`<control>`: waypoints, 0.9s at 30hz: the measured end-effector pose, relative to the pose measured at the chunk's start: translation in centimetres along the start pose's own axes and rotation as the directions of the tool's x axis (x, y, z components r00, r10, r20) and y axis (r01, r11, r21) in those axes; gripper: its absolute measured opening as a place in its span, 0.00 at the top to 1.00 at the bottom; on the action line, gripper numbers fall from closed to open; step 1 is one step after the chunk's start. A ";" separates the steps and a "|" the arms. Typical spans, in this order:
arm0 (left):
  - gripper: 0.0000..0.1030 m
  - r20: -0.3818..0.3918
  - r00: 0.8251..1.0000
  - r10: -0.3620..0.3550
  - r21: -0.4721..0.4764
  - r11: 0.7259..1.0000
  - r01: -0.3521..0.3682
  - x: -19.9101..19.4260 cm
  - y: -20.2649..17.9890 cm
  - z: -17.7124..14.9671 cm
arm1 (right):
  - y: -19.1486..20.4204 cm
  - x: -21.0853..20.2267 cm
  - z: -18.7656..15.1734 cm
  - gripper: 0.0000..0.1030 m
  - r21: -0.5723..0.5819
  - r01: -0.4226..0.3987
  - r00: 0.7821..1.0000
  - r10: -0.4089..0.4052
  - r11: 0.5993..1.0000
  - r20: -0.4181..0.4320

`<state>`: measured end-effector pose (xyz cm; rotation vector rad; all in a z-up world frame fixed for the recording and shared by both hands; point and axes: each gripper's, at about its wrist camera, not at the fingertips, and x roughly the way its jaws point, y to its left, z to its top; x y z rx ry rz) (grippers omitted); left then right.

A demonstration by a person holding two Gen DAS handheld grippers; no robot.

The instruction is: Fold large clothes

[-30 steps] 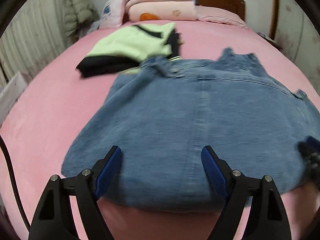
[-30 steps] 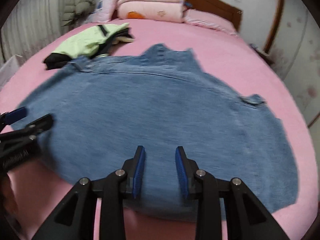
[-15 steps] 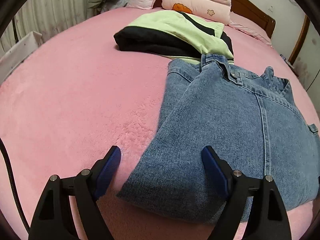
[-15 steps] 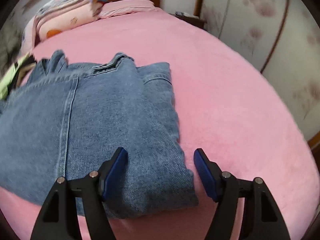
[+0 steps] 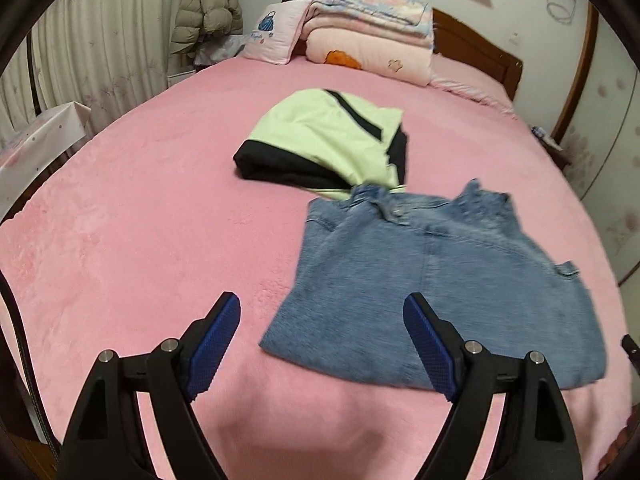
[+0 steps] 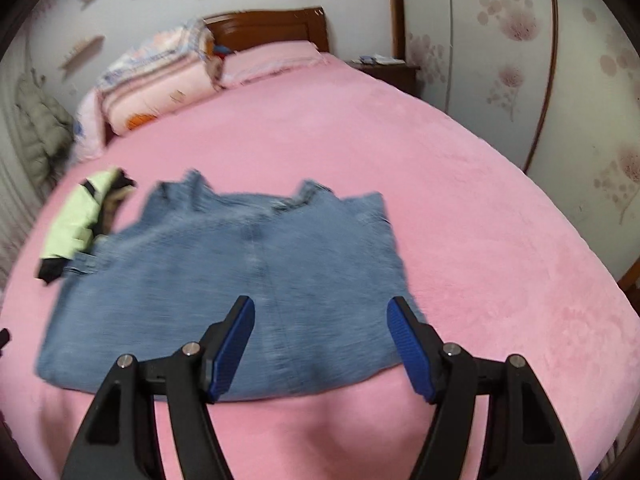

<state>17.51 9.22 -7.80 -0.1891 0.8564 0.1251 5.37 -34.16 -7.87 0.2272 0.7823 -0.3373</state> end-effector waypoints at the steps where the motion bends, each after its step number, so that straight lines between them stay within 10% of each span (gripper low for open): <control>1: 0.19 0.001 1.000 -0.010 -0.004 1.000 0.010 -0.9 -0.1 -0.1 | 0.7 -1.0 0.0 0.33 -0.007 -0.016 1.000 0.016 1.000 0.012; 13: 0.17 -0.024 0.993 -0.111 -0.001 0.994 0.111 -5.6 -1.6 -2.3 | 7.8 -7.9 -1.1 0.33 -0.116 -0.158 0.981 0.169 0.981 0.097; 20: 0.17 -0.072 0.939 -0.338 -0.147 0.934 0.325 -1.2 0.3 -5.5 | 11.6 -6.0 -3.7 0.40 -0.191 -0.148 0.981 0.168 0.970 0.096; 27: 0.18 -0.108 0.910 -0.401 -0.312 0.883 0.352 6.3 3.4 -8.4 | 14.7 -1.2 -5.9 0.45 -0.220 -0.158 0.987 0.163 0.963 0.005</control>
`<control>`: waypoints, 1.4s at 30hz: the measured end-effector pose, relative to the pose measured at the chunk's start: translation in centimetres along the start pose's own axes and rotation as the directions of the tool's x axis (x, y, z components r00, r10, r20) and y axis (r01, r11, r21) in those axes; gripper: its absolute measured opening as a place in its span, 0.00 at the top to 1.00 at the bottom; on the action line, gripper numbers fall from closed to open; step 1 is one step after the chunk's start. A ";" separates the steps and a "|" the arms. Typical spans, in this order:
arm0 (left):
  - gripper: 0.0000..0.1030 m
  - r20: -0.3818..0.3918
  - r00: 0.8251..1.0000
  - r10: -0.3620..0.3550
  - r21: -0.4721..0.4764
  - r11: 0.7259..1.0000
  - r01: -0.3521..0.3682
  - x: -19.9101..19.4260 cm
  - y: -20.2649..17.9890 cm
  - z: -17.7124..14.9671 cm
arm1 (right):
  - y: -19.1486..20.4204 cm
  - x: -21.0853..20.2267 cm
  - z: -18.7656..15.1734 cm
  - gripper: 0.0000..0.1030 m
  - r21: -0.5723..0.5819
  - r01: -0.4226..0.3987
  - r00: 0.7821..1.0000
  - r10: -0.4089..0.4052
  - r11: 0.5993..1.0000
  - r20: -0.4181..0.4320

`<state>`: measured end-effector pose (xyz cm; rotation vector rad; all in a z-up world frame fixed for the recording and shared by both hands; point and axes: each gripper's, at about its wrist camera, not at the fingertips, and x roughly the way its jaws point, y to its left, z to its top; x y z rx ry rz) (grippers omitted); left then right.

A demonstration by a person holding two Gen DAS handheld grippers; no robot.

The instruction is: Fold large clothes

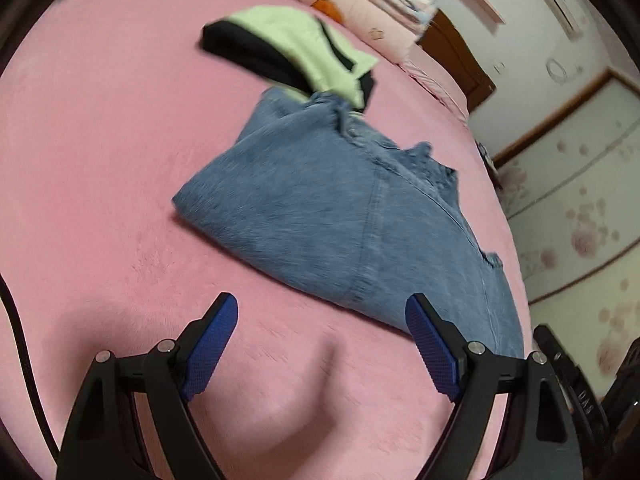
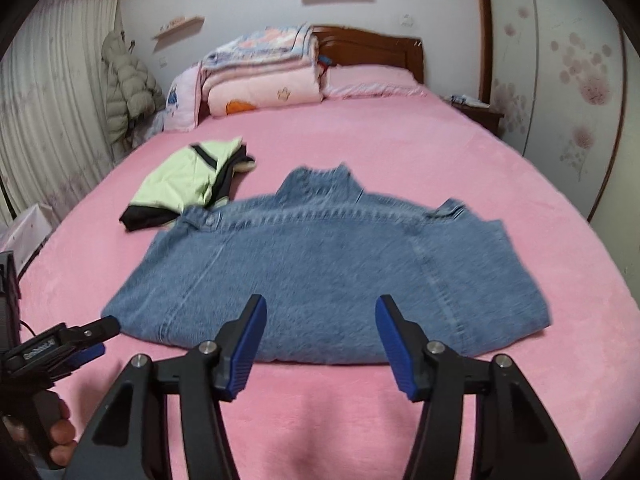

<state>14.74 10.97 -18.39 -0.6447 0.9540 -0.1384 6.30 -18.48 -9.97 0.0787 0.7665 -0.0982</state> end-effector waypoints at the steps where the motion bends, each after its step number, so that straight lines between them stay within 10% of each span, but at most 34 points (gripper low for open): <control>1: 0.18 -0.002 1.000 -0.012 -0.029 1.000 0.011 0.8 0.9 0.1 | 0.3 0.7 -0.1 0.46 -0.005 0.000 1.000 0.000 1.000 -0.012; 11: 0.19 0.076 0.996 -0.054 -0.063 0.996 0.059 5.7 2.2 4.0 | 0.3 6.5 0.4 0.57 0.005 0.005 0.998 -0.005 1.000 -0.065; 18: 0.83 0.114 0.993 0.014 -0.131 0.991 0.001 6.4 2.6 6.7 | -0.7 9.2 1.1 0.63 0.017 0.007 0.995 -0.005 1.000 -0.096; 42: 0.88 0.273 0.952 -0.139 0.250 0.966 0.069 0.9 -14.9 8.1 | -1.0 16.5 1.6 0.83 0.061 -0.111 0.971 0.122 0.992 -0.208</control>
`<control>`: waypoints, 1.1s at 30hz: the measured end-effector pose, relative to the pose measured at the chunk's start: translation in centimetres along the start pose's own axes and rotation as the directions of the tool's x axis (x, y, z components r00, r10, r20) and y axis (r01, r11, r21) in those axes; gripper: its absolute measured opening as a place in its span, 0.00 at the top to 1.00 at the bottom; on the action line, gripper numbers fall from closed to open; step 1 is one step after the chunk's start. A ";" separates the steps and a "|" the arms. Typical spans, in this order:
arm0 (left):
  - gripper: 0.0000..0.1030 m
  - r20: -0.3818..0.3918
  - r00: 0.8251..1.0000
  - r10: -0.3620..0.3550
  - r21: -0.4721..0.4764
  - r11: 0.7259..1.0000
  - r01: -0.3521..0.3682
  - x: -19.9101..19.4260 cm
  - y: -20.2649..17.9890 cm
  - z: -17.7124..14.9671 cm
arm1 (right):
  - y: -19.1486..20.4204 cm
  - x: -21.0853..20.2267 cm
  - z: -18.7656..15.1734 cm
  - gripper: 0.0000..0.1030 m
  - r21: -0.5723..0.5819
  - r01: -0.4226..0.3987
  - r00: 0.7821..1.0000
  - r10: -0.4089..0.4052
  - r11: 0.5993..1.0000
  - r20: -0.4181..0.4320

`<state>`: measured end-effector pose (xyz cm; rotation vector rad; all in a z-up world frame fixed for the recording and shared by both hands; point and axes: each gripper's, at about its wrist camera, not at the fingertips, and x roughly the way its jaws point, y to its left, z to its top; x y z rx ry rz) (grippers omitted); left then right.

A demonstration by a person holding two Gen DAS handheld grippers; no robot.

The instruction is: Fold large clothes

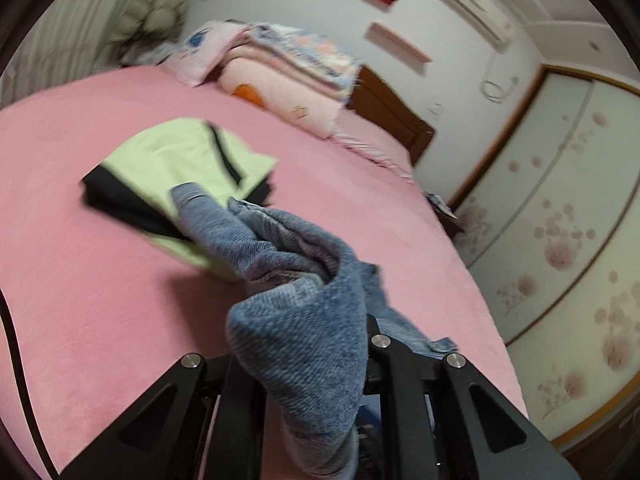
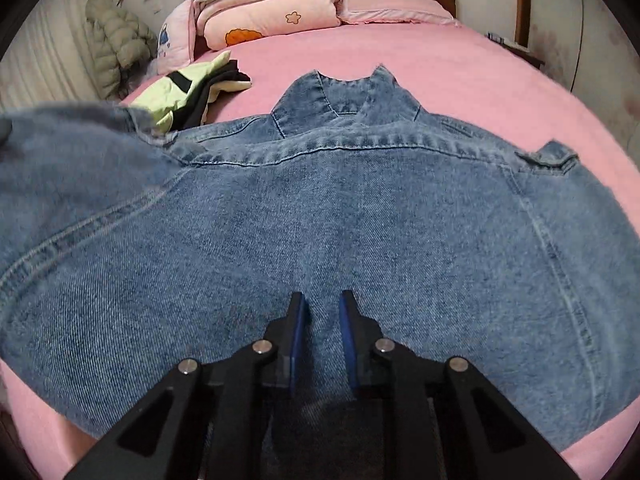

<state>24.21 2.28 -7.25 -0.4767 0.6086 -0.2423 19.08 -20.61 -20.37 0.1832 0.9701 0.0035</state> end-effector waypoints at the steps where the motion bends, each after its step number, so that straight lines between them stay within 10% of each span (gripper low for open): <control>1: 0.88 0.002 1.000 -0.014 0.021 1.000 0.014 0.1 -1.3 0.1 | -0.6 -0.1 0.1 0.83 0.022 -0.033 0.999 0.033 0.999 -0.003; 9: 0.88 -0.057 0.991 -0.120 0.269 0.954 0.131 2.8 -14.7 -3.0 | -6.7 -6.5 -1.4 0.89 0.198 -0.170 0.985 0.161 0.965 0.064; 19: 0.88 -0.341 0.936 -0.089 0.404 0.885 0.231 12.4 -26.1 -16.8 | -19.2 -16.0 -7.6 0.89 0.286 0.129 0.984 -0.159 0.950 0.083; 22: 0.88 -0.435 0.900 -0.002 0.431 0.878 0.210 15.0 -26.5 -21.1 | -21.7 -16.9 -8.8 0.89 0.318 0.158 0.980 -0.188 0.935 0.064; 25: 0.87 -0.426 0.904 0.026 0.472 0.860 0.197 15.3 -26.3 -22.4 | -22.8 -17.3 -9.6 0.89 0.335 0.161 0.980 -0.191 0.928 0.057; 33: 0.31 -0.533 0.838 -0.114 0.343 0.877 0.338 11.5 -27.7 -19.1 | -22.9 -18.4 -9.0 0.89 0.338 0.094 0.986 -0.134 0.936 0.096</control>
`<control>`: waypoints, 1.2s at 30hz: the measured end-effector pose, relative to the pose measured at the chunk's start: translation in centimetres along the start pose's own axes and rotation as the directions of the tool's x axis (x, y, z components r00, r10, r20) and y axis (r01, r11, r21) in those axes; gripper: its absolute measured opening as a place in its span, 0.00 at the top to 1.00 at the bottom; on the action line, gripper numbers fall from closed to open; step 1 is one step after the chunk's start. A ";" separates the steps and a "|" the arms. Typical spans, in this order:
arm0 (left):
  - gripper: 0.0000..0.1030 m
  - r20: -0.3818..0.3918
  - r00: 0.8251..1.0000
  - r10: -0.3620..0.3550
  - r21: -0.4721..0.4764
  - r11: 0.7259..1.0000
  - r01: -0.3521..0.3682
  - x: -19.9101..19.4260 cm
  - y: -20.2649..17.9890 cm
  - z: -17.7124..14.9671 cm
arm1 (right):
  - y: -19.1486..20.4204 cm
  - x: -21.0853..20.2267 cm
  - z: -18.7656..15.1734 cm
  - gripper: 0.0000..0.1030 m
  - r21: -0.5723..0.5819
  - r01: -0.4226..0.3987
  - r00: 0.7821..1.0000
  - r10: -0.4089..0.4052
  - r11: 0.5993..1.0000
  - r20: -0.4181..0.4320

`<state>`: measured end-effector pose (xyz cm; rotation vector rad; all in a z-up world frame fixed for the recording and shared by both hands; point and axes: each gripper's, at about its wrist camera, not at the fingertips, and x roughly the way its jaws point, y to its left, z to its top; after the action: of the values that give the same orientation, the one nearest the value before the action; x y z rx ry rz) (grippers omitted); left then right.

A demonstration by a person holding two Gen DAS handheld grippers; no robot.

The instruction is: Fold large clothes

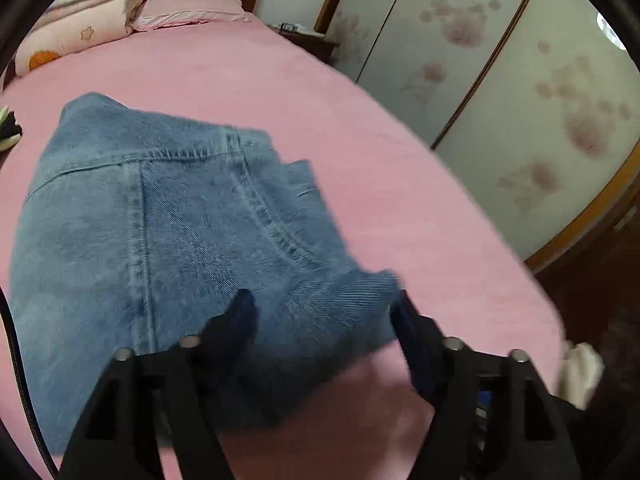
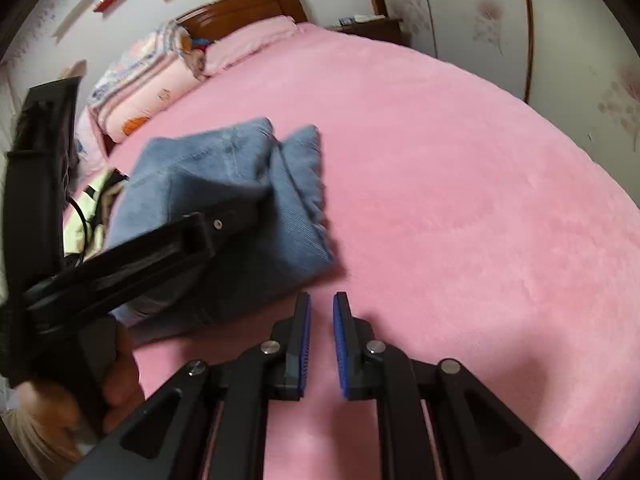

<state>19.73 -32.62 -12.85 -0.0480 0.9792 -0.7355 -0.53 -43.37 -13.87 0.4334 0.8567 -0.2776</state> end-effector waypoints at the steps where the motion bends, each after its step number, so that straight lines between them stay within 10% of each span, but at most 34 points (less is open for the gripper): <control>1: 0.30 0.014 1.000 -0.015 -0.002 1.000 0.015 -1.1 -0.1 0.2 | 0.3 -0.3 0.3 0.89 -0.004 -0.008 1.000 0.008 1.000 0.007; 8: 0.22 0.135 0.989 0.059 -0.067 0.996 -0.050 -8.8 3.9 -0.6 | 1.9 -1.9 2.0 0.46 -0.006 -0.108 0.993 0.108 0.994 0.047; 15: 0.22 0.114 0.930 0.349 -0.179 0.928 -0.326 -11.0 13.1 -3.7 | 2.5 0.6 3.2 0.46 -0.002 -0.127 0.992 0.127 0.992 -0.018; 21: 0.22 0.063 0.931 0.360 -0.241 0.911 -0.336 -8.8 17.0 -5.4 | 2.3 5.0 4.6 0.46 0.067 -0.192 0.972 0.200 0.979 -0.125; 24: 0.22 0.093 0.929 0.359 -0.235 0.914 -0.330 -8.6 17.2 -5.5 | 2.6 6.7 5.1 0.71 0.065 -0.192 0.967 0.200 0.979 -0.158; 32: 0.22 0.145 0.927 0.344 -0.199 0.928 -0.314 -7.3 14.4 -2.5 | 5.1 0.0 6.6 0.82 -0.129 -0.154 0.982 0.166 0.980 0.092; 36: 0.22 0.102 0.927 0.360 -0.166 0.925 -0.341 -4.9 13.2 -2.5 | 1.8 3.8 4.9 0.82 -0.016 -0.079 0.997 0.079 0.997 -0.018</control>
<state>23.32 -19.00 -15.41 -0.0455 0.8829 -0.3252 5.88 -44.36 -13.53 0.4532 0.8561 -0.1940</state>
